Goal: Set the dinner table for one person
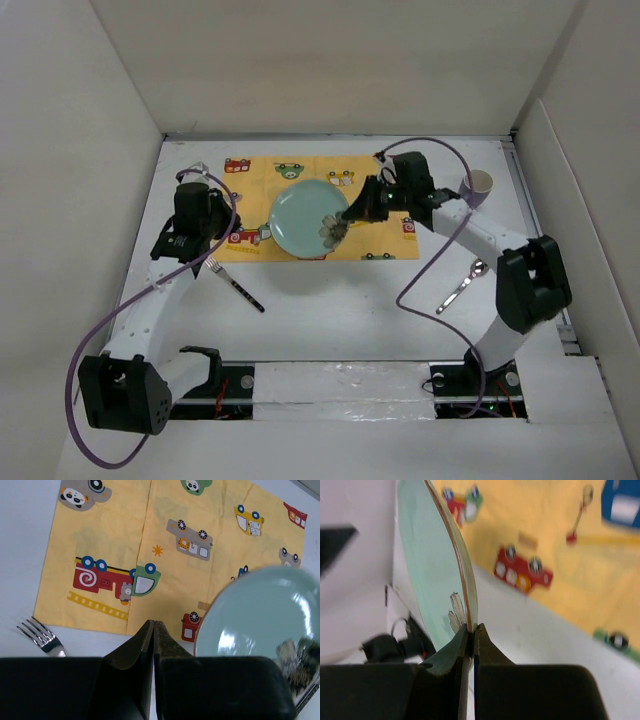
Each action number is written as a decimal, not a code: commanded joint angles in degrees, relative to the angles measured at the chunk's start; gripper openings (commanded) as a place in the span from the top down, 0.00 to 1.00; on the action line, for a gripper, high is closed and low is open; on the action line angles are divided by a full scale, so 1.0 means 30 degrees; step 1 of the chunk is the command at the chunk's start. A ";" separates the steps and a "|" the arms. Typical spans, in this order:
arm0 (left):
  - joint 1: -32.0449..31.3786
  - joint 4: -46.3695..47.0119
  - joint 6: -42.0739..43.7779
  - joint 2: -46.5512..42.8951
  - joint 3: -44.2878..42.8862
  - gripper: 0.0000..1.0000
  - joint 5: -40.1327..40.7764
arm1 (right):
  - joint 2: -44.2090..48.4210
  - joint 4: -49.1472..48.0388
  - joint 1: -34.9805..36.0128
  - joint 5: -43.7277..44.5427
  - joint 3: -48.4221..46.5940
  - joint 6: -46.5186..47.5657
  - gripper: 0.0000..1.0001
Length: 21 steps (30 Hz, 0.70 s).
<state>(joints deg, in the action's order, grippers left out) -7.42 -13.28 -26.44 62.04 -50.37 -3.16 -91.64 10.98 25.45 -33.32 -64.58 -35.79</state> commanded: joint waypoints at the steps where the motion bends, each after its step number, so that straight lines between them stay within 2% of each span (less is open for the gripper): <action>1: 0.0042 -0.0027 -0.0416 -0.0524 -0.0788 1.00 0.0176 | -0.2201 -0.2431 -0.0777 -0.0466 -0.3865 -0.1455 1.00; 2: 0.0042 -0.0143 -0.0446 -0.0582 -0.0759 1.00 -0.0087 | -0.3891 -0.2431 -0.0953 -0.0523 -0.5470 -0.1777 1.00; 5: 0.0042 0.0263 -0.0766 -0.1048 -0.0263 1.00 -0.1284 | -0.6329 -0.3190 -0.1363 -0.0146 -0.7820 -0.2978 1.00; 8: 0.1445 0.0936 -0.1527 -0.1868 0.0849 1.00 -0.3187 | -0.7829 -0.3339 -0.1541 0.0089 -0.9232 -0.3976 1.00; 11: 0.1682 0.1465 -0.1473 -0.2659 0.1555 1.00 -0.4159 | -0.9296 -0.3485 -0.1541 0.0412 -1.0289 -0.4943 1.00; 17: 0.1682 -0.1606 -0.0182 -0.2868 0.0501 1.00 -0.2903 | -1.0996 -0.3195 -0.1541 0.0502 -1.0642 -0.6029 1.00; 19: 0.1682 -0.2250 -0.0036 -0.2897 0.0413 1.00 -0.2786 | -1.1144 -0.2580 -0.1541 0.0705 -1.0527 -0.5796 0.86; 20: 0.1682 -0.2979 -0.0152 -0.2868 0.0413 0.83 -0.2524 | -1.1057 -0.2548 -0.1541 0.0910 -1.0264 -0.5765 0.78; 21: 0.1682 -0.3305 -0.0240 -0.2868 0.0442 0.72 -0.2405 | -1.0940 -0.2548 -0.1541 0.0970 -1.0030 -0.5707 0.63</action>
<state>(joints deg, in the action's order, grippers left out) -2.50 -18.17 -27.79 54.19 -46.78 -11.66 -127.66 7.03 20.34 -28.25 -91.81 -51.75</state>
